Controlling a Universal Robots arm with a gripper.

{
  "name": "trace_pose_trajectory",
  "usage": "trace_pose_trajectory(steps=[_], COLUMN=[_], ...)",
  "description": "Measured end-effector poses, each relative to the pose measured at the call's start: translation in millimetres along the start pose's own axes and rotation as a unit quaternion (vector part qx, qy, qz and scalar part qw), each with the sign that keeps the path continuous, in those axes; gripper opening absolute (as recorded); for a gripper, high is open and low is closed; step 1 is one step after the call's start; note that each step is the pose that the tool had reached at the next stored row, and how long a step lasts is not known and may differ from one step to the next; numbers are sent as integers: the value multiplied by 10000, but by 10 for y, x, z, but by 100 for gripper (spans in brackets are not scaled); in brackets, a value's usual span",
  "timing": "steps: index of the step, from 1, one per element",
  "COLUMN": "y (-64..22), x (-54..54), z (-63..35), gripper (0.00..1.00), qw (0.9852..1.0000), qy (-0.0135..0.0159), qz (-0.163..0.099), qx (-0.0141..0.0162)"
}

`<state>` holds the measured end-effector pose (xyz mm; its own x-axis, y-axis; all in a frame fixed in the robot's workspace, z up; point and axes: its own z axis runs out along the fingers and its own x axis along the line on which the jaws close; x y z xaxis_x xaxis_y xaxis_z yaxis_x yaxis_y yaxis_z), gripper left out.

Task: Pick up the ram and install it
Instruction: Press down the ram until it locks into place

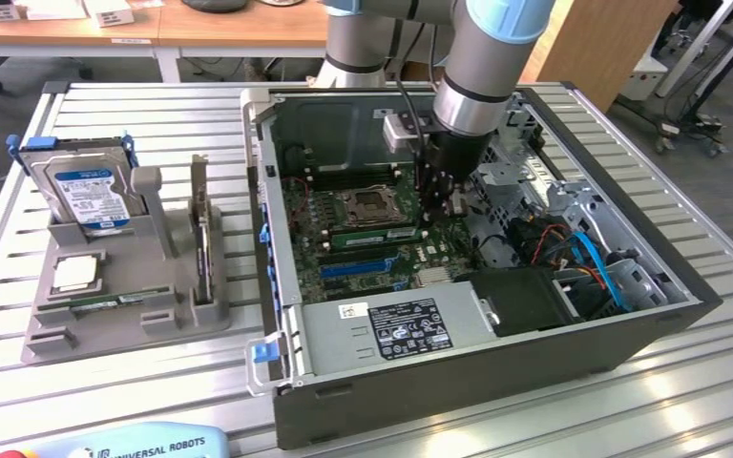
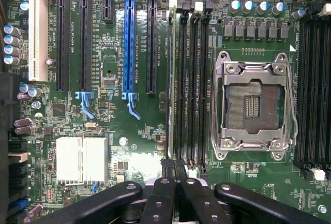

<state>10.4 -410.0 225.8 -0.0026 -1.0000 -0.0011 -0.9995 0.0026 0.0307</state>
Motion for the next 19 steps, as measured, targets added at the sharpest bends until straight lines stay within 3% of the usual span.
trace_pose_trajectory(steps=[19], y=[-1], x=[0], z=[30], gripper=[10], qw=[10000], qy=[0], qz=[0], qx=[0])
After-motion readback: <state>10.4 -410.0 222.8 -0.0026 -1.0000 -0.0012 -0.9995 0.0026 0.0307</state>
